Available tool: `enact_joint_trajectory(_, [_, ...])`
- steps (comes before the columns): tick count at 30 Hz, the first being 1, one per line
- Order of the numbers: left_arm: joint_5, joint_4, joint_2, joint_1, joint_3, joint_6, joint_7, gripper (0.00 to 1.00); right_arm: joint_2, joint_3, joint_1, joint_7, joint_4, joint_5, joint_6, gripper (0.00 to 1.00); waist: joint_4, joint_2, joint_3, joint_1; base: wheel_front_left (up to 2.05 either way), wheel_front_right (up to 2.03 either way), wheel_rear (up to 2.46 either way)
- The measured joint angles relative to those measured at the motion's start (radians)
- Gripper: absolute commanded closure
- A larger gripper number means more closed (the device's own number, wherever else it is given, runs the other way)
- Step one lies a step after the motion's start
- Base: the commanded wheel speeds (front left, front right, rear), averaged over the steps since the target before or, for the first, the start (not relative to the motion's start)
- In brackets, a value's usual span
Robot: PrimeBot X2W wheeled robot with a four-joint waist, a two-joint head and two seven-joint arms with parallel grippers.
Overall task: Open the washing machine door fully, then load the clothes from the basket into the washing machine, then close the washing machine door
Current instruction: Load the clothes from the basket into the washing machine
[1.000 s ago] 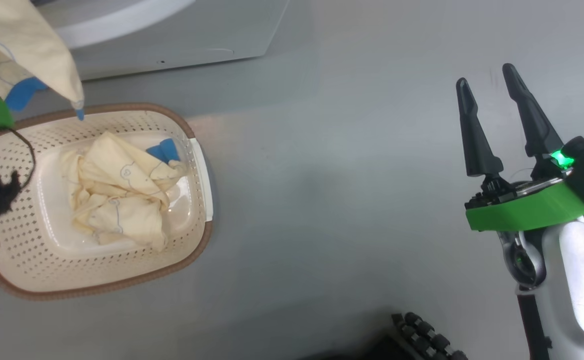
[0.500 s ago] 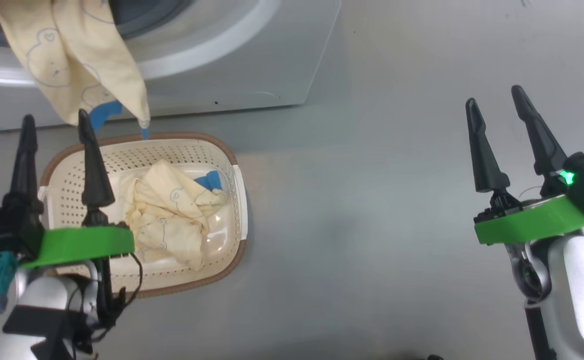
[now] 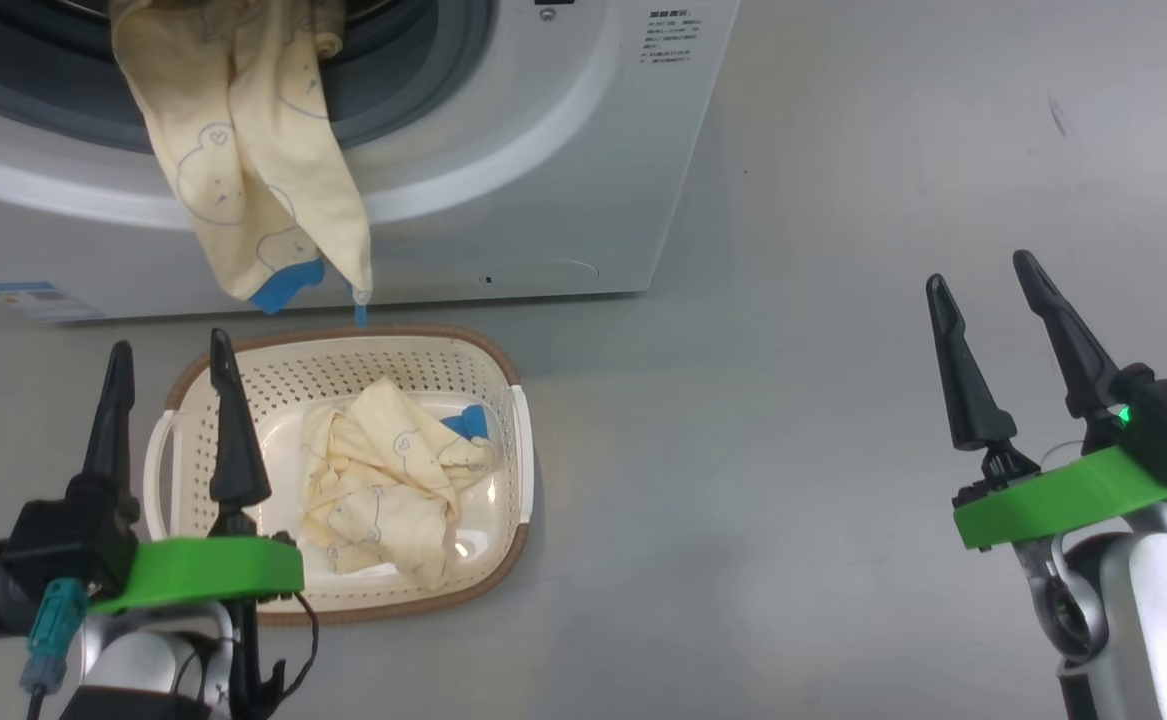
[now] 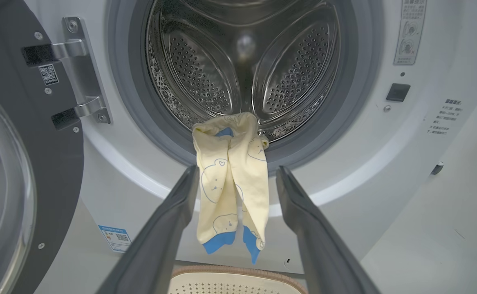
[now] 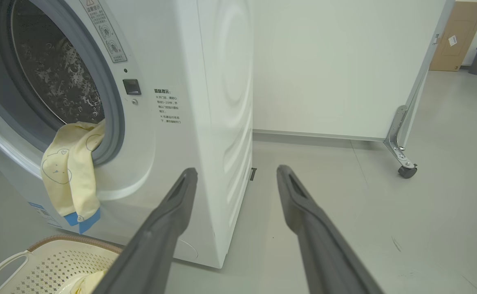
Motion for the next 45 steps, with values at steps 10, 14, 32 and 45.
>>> enact_joint_trajectory(10, [-0.008,0.015,0.000,0.026,-0.008,0.000,-0.002,0.00,0.001,0.005,0.025,0.022,-0.028,0.000,0.000,0.00,0.008,0.0000,-0.031,0.0000,0.00,0.00,0.00])
enact_joint_trajectory(14, [-0.008,0.017,0.001,0.026,-0.009,0.000,-0.001,0.00,0.001,0.005,0.025,0.022,-0.031,0.000,0.000,0.00,0.011,0.0000,-0.031,0.0001,0.00,0.00,0.00])
enact_joint_trajectory(32, [-0.077,0.103,-0.010,-0.017,-0.027,-0.002,0.051,0.00,0.001,0.016,0.025,0.029,-0.054,0.000,0.000,0.00,0.019,0.0000,0.002,0.0001,0.00,0.00,0.00])
enact_joint_trajectory(45, [-0.165,0.416,-0.013,-0.305,-0.045,-0.100,0.167,0.00,0.004,0.063,-0.031,0.015,-0.046,0.025,0.000,0.00,-0.028,-0.0001,0.114,0.0003,0.00,0.00,0.00])
